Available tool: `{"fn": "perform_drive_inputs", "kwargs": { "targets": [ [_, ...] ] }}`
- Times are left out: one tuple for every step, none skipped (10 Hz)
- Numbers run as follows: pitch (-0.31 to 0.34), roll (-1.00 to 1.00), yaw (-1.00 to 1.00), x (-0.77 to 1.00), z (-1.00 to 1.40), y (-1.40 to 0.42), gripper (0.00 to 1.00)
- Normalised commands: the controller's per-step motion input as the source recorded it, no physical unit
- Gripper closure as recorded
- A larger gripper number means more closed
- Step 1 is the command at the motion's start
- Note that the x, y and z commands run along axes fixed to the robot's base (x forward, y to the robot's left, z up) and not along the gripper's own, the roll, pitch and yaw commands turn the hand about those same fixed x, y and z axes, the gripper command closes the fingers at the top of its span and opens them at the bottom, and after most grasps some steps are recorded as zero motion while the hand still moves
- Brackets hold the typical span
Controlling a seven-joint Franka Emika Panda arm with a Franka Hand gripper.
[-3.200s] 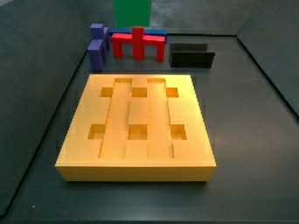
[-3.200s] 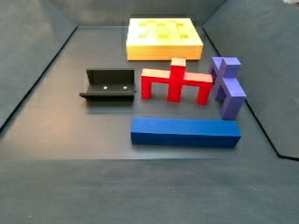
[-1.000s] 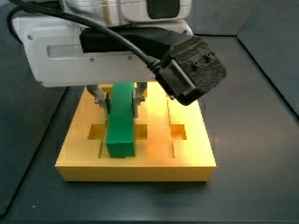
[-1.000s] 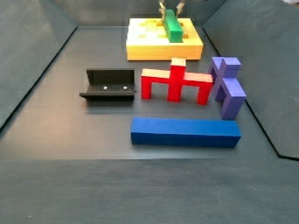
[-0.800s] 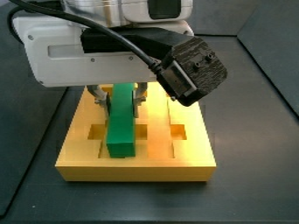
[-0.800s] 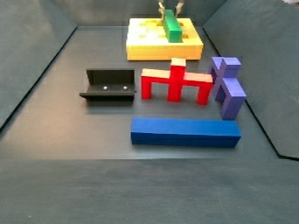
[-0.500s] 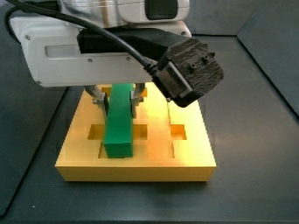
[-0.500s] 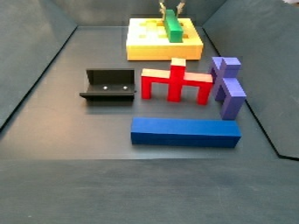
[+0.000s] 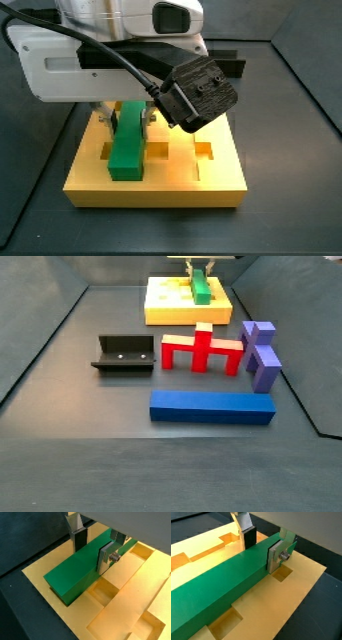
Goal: Pick up the green object. Move up. Move to above the board. Insert the green object.
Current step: Insert the green object.
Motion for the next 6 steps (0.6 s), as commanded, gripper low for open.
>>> {"fn": "perform_drive_inputs", "kwargs": {
  "targets": [
    [0.000,0.07,-0.09,-0.03,-0.19,0.00,1.00],
    [0.000,0.04,0.00,0.00,-0.30,0.00,1.00],
    [-0.039,0.00,0.00,-0.02,-0.39,0.00,1.00],
    [-0.044,0.00,0.00,0.00,-0.41,0.00,1.00],
    [0.000,0.00,0.00,0.00,-0.23,0.00,1.00],
    [0.000,0.00,0.00,0.00,0.00,0.00,1.00]
  ]
}}
